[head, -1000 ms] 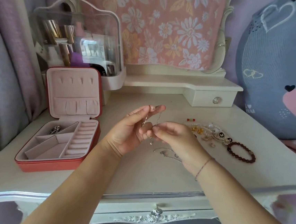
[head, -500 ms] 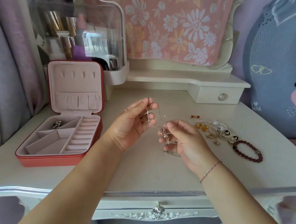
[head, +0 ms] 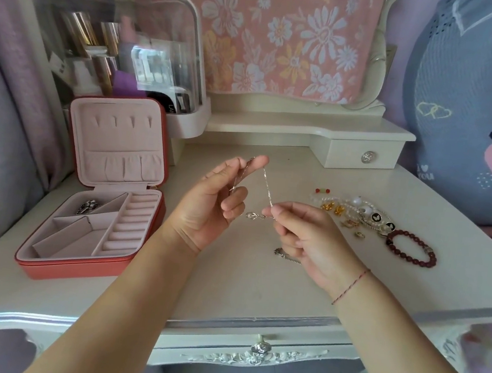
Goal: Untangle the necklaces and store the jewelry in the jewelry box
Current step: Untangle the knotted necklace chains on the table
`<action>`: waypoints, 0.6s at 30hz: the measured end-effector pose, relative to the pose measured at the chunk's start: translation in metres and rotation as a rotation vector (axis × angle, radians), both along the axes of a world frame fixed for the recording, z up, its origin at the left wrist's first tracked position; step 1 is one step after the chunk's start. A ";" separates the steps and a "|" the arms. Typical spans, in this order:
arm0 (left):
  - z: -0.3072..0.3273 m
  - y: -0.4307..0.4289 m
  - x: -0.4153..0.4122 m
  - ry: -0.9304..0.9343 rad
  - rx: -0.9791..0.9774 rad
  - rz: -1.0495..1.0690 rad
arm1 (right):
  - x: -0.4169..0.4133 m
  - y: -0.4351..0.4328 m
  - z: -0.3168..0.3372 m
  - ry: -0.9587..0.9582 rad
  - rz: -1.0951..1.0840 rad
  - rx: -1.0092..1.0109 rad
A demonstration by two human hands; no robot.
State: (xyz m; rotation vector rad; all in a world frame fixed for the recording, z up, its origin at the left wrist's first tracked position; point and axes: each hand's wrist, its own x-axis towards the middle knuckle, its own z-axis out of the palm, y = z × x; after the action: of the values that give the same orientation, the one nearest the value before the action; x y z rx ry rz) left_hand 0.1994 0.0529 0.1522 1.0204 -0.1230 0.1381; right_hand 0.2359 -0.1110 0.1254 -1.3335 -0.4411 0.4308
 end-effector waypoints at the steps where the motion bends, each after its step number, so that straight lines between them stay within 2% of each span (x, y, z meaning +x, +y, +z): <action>1: 0.000 0.000 0.000 -0.005 0.008 0.001 | 0.000 0.000 0.000 0.003 0.003 0.003; 18: 0.005 0.007 -0.001 -0.023 -0.137 0.104 | 0.003 -0.002 0.000 0.071 -0.027 -0.038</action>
State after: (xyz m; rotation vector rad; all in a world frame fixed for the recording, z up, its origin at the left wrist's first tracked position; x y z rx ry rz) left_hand 0.1981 0.0599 0.1567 0.8887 -0.0800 0.2498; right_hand 0.2390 -0.1132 0.1254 -1.3552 -0.3573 0.4648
